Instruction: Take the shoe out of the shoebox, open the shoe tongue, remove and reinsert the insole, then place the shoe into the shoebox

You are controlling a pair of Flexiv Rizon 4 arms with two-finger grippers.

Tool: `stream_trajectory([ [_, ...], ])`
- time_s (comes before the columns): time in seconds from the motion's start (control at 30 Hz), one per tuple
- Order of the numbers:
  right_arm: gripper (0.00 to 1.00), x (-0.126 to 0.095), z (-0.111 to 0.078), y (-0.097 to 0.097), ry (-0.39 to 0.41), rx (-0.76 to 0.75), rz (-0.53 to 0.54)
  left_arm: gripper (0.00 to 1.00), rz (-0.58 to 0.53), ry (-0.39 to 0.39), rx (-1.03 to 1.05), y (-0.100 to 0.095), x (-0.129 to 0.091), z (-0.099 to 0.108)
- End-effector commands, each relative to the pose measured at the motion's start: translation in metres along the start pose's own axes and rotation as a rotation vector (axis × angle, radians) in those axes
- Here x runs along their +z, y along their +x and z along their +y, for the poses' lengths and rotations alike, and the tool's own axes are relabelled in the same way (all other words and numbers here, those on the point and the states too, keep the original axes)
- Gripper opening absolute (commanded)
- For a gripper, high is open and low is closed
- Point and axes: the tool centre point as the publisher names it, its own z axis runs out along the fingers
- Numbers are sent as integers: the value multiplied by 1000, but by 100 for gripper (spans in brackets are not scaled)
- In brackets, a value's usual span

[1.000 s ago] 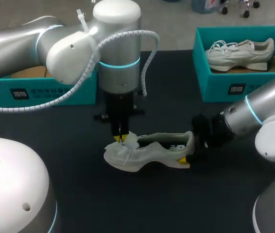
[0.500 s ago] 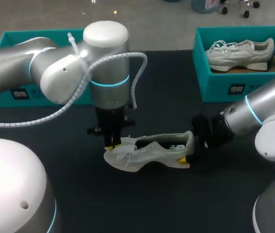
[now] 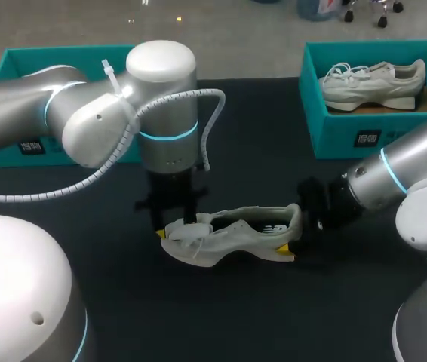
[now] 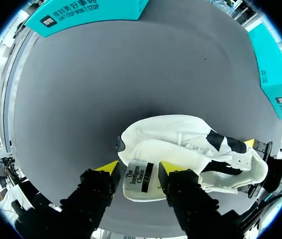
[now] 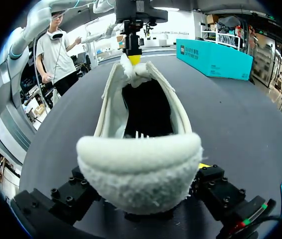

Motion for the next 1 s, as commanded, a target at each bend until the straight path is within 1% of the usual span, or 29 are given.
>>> stream_trajectory([
  [0.03, 0, 5, -3, 1, 3, 0, -1, 100, 11, -4, 52, -3, -17, 0],
  [0.13, 0, 5, -3, 1, 3, 0, -1, 100, 14, 1, 107, 0, -28, -2],
  [0.3, 0, 5, -3, 1, 3, 0, -1, 100, 47, 36, 147, 3, -49, -8],
  [0.43, 0, 5, -3, 1, 3, 0, -1, 100, 77, 54, 201, 9, -64, -16],
  [0.5, 0, 5, -3, 1, 3, 0, -1, 100, 102, 42, 250, 10, -69, -19],
  [0.53, 0, 5, -3, 1, 3, 0, -1, 100, 105, 45, 294, 11, -73, -22],
  [0.63, 0, 5, -3, 1, 3, 0, -1, 100, 86, 20, 488, 14, -85, -33],
  [0.67, 0, 5, -3, 1, 3, 0, -1, 100, 53, 7, 611, 16, -89, -38],
  [0.7, 0, 5, -3, 1, 3, 0, -1, 100, 35, 33, 718, 17, -92, -41],
  [0.73, 0, 5, -3, 1, 3, 0, -1, 100, 35, 19, 777, 18, -95, -44],
  [0.77, 0, 5, -3, 1, 3, 0, -1, 100, 56, -34, 899, 19, -99, -49],
  [0.8, 0, 5, -3, 1, 3, 0, -1, 100, 55, -46, 1013, 20, -107, -55],
  [0.83, 0, 5, -3, 1, 3, 0, -1, 100, 9, -60, 1105, 22, -111, -58],
  [1.0, 0, 5, -3, 1, 3, 0, -1, 100, 9, -60, 1105, 22, -111, -58],
])
